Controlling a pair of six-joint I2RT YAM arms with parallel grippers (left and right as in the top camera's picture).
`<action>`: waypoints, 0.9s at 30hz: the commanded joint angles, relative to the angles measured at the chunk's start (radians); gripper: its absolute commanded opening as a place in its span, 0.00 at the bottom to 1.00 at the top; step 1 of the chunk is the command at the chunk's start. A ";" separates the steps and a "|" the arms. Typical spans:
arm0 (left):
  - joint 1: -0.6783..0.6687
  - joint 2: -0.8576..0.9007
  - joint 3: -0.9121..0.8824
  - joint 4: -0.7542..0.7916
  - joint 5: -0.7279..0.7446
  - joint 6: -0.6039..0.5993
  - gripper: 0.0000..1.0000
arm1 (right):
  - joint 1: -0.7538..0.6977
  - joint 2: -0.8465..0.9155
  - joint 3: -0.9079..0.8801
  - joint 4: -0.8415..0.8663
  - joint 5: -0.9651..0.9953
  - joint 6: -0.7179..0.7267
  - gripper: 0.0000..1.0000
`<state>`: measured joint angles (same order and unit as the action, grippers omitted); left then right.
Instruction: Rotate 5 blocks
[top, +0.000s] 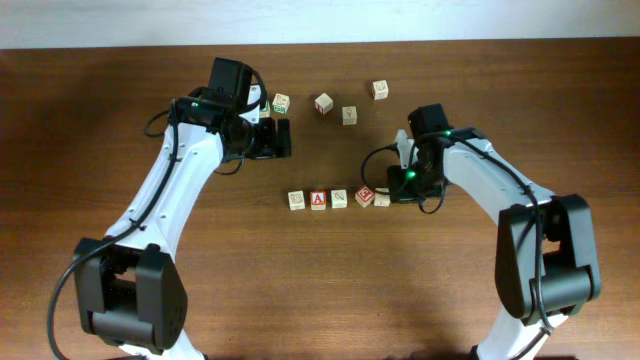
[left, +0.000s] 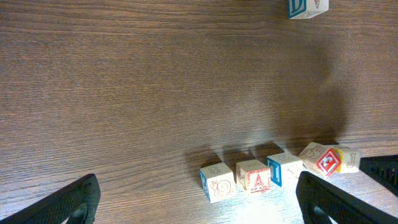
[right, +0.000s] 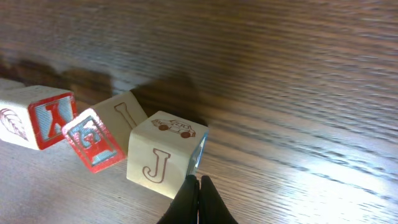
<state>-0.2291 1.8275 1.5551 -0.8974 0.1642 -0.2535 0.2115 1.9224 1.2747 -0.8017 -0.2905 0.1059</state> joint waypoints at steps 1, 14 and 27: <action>-0.007 0.005 -0.002 -0.002 -0.008 0.003 0.99 | 0.041 0.005 -0.007 0.015 -0.013 0.038 0.04; -0.007 0.005 -0.002 -0.002 -0.008 0.003 0.99 | 0.079 0.005 -0.007 0.081 -0.021 0.121 0.04; -0.007 0.005 -0.002 -0.002 -0.008 0.003 0.99 | 0.097 0.005 -0.007 0.121 -0.021 0.056 0.04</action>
<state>-0.2291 1.8275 1.5551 -0.8974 0.1642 -0.2535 0.2863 1.9224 1.2747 -0.6827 -0.2977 0.1913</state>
